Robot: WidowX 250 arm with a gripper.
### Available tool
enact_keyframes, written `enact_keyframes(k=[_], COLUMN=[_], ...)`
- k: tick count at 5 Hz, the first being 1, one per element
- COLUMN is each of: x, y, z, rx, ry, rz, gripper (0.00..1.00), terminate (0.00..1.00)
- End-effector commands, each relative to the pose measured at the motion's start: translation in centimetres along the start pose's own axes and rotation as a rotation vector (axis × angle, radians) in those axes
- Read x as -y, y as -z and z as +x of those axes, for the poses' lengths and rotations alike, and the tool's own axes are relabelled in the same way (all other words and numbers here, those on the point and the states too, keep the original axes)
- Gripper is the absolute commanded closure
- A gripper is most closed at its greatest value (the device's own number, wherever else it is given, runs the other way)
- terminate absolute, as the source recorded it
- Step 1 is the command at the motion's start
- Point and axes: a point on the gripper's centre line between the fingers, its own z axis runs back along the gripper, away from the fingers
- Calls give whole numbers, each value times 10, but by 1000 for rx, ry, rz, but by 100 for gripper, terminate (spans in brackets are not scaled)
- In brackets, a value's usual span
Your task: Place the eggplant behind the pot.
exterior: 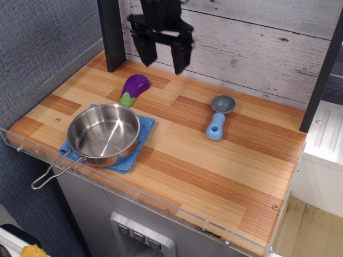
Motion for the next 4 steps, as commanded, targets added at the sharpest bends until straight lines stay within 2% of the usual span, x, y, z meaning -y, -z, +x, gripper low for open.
enact_keyframes(k=[1, 2, 3, 4], x=[14, 13, 9, 9], y=[-33, -40, -37, -37], z=[-61, -82, -90, -90], rx=[36, 59, 54, 54], ry=[-74, -128, -138, -138], rz=[112, 116, 89, 89], gripper=[0, 0, 0, 0], terminate=[0, 0, 0, 0])
